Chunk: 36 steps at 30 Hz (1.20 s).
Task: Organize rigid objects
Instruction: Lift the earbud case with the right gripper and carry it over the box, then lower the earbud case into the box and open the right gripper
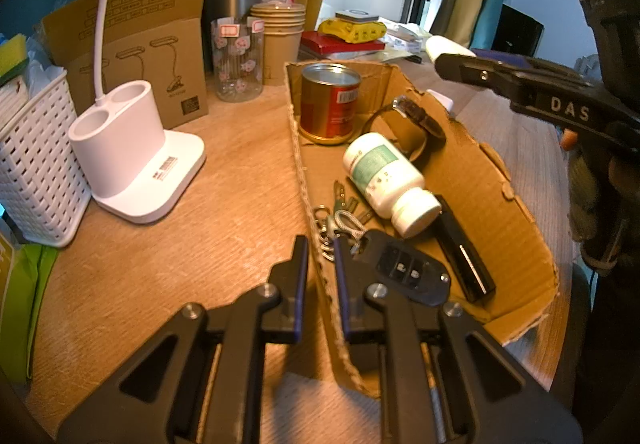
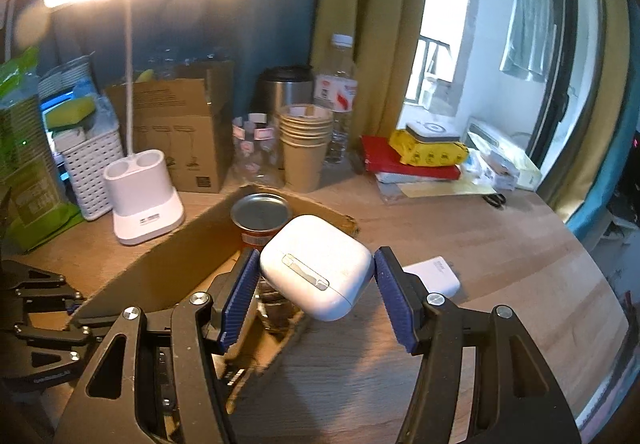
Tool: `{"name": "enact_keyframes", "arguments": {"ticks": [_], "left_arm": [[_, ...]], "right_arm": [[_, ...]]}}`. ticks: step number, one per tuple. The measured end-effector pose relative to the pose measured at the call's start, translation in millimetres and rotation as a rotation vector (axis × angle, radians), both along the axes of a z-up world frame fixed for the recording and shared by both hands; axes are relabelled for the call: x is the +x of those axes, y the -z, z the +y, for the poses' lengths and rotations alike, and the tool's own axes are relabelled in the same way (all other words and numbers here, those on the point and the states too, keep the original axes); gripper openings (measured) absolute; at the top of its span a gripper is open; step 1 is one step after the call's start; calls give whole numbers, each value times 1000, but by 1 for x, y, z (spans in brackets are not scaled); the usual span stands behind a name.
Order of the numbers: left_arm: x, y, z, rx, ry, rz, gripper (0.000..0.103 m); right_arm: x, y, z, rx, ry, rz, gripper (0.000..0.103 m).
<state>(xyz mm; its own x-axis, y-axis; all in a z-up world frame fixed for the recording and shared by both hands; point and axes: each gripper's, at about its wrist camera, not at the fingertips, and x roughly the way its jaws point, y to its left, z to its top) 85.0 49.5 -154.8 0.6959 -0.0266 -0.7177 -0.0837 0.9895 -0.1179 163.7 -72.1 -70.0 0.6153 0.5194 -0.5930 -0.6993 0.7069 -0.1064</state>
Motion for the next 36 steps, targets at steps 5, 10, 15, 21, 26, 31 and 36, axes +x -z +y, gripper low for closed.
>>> {"name": "enact_keyframes", "arguments": {"ticks": [5,10,15,21,26,31,36], "left_arm": [[0,0,0,0,0,0,14],[0,0,0,0,0,0,14],[0,0,0,0,0,0,14],[0,0,0,0,0,0,14],[0,0,0,0,0,0,14],[0,0,0,2,0,0,14],[0,0,1,2,0,0,14]], "right_arm": [[-14,1,15,-13,-48,-5,62],[-24,9,31,-41,-94,-4,62],[-29,11,38,-50,-116,-1,62],[-35,17,45,-65,-144,3,62],[-39,22,52,-76,-170,10,62],[-42,26,56,-85,-186,17,62],[-44,29,58,-101,-193,30,62]]}}
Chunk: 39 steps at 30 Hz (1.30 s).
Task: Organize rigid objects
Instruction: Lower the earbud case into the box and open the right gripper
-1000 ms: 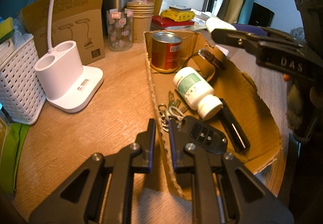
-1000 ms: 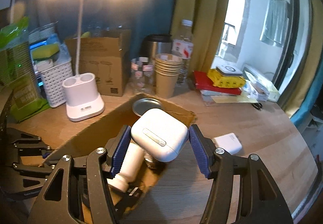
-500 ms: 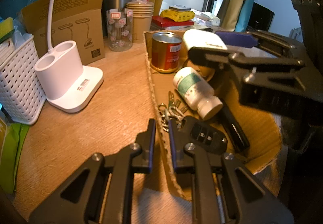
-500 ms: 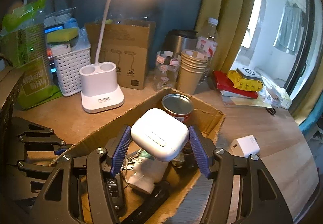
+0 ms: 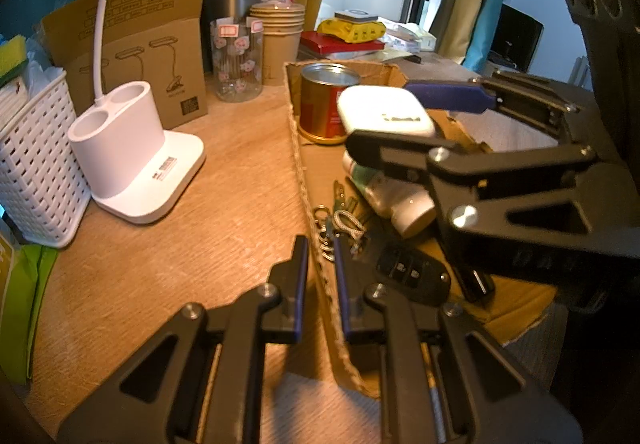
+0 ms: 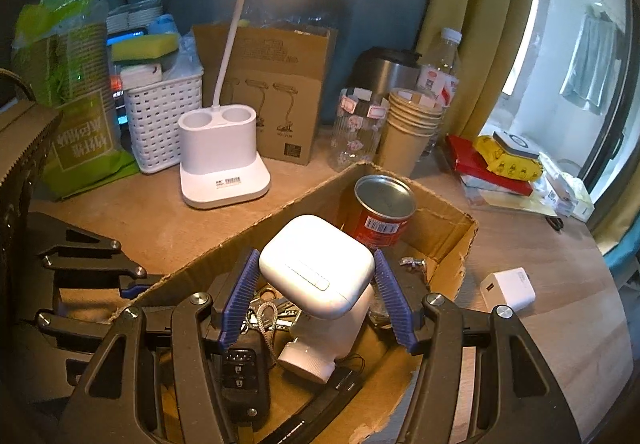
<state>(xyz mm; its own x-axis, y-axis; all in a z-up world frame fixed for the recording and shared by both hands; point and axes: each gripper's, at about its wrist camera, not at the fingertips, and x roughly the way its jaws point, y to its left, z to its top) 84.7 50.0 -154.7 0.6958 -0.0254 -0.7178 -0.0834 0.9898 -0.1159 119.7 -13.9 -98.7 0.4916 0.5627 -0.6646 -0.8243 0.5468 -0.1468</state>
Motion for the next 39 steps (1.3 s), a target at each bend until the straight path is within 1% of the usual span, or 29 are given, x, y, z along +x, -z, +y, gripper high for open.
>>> {"name": "enact_keyframes", "arguments": {"ticks": [4,10,16,21,26,31,39], "left_arm": [[0,0,0,1,0,-1,14],[0,0,0,1,1,-1,14],[0,0,1,1,1,0,14],[0,0,2,0,0,0,14],[0,0,2,-2,-1,1,14],[0,0,3,-1,-1,1,14],[0,0,2,-1,-2,1,14]], "right_arm": [[7,4,3,-37,8,39,62],[13,12,16,-121,-52,100,62],[12,13,24,-143,-78,108,62],[13,9,20,-115,-70,112,64],[19,-1,10,-62,-23,86,68],[28,-12,-4,-8,23,73,68],[43,-19,-25,34,85,67,68]]}}
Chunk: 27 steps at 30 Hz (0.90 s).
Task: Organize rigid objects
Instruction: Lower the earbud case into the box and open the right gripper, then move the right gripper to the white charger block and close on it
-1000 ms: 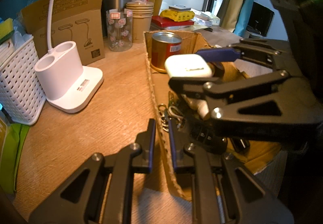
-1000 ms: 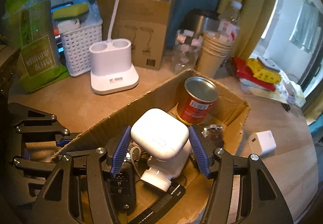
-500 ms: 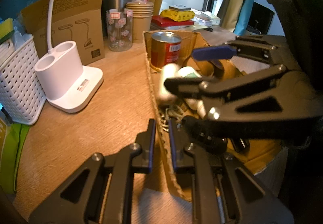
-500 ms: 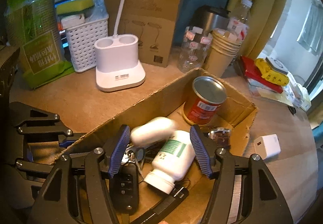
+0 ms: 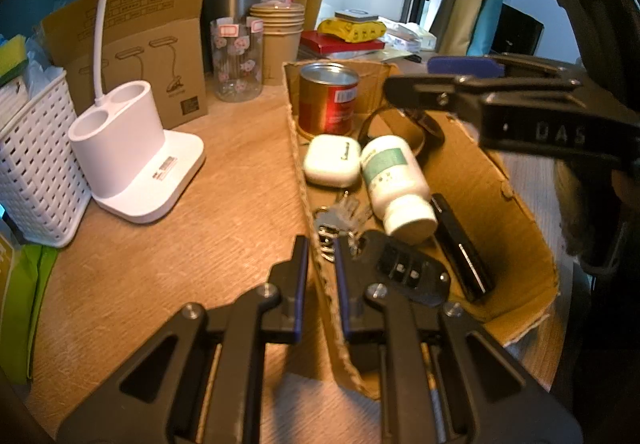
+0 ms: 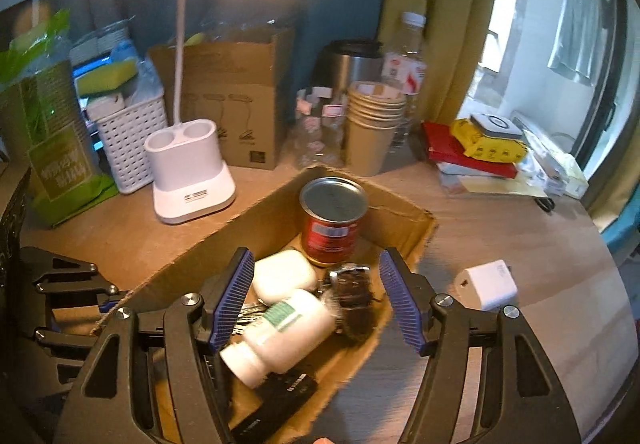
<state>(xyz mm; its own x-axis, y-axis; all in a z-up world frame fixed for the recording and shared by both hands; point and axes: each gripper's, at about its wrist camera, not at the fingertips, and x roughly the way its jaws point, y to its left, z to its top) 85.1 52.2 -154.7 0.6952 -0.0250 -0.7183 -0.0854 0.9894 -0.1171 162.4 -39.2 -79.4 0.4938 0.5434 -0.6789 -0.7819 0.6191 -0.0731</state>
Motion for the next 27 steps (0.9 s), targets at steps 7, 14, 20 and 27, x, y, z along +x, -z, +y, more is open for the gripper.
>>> {"name": "enact_keyframes", "arguments": {"ticks": [7,14,20,27], "left_arm": [[0,0,0,0,0,0,14],[0,0,0,0,0,0,14],[0,0,0,0,0,0,14],[0,0,0,1,0,0,14]], "right_arm": [[13,-4,-19,24,60,-10,69],[28,-7,-38,41,132,-24,69],[41,-6,-52,51,185,-22,69],[57,0,-67,62,248,-12,69]]}}
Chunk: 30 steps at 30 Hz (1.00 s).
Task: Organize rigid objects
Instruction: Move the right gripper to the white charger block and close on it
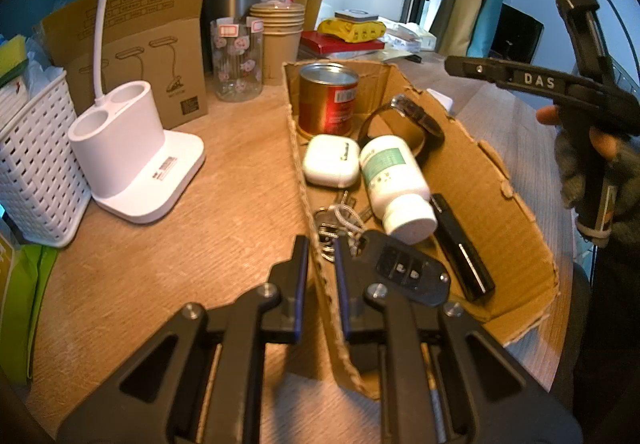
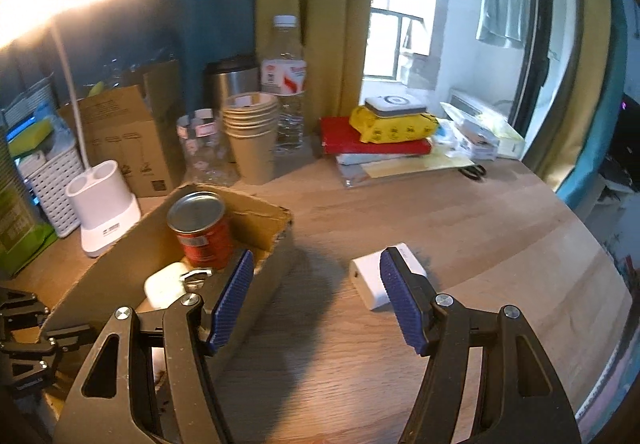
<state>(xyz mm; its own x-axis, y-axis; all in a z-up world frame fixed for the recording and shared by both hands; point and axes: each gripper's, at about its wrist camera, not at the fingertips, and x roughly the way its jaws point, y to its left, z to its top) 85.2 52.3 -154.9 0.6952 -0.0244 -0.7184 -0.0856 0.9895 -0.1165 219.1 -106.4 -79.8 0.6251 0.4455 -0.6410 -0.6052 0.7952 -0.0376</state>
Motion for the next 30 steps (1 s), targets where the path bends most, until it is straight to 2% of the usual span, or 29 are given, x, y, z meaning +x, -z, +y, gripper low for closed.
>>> {"name": "enact_keyframes", "arguments": {"ticks": [7,19,23,30], "left_arm": [[0,0,0,0,0,0,14],[0,0,-1,0,-1,0,14],[0,0,0,1,-1,0,14],[0,0,0,0,0,0,14]], "right_arm": [[7,5,-7,-4,16,6,69],[37,32,-22,-31,81,25,69],[45,38,-20,-9,80,46,69],[61,55,-16,-69,111,45,69]]}}
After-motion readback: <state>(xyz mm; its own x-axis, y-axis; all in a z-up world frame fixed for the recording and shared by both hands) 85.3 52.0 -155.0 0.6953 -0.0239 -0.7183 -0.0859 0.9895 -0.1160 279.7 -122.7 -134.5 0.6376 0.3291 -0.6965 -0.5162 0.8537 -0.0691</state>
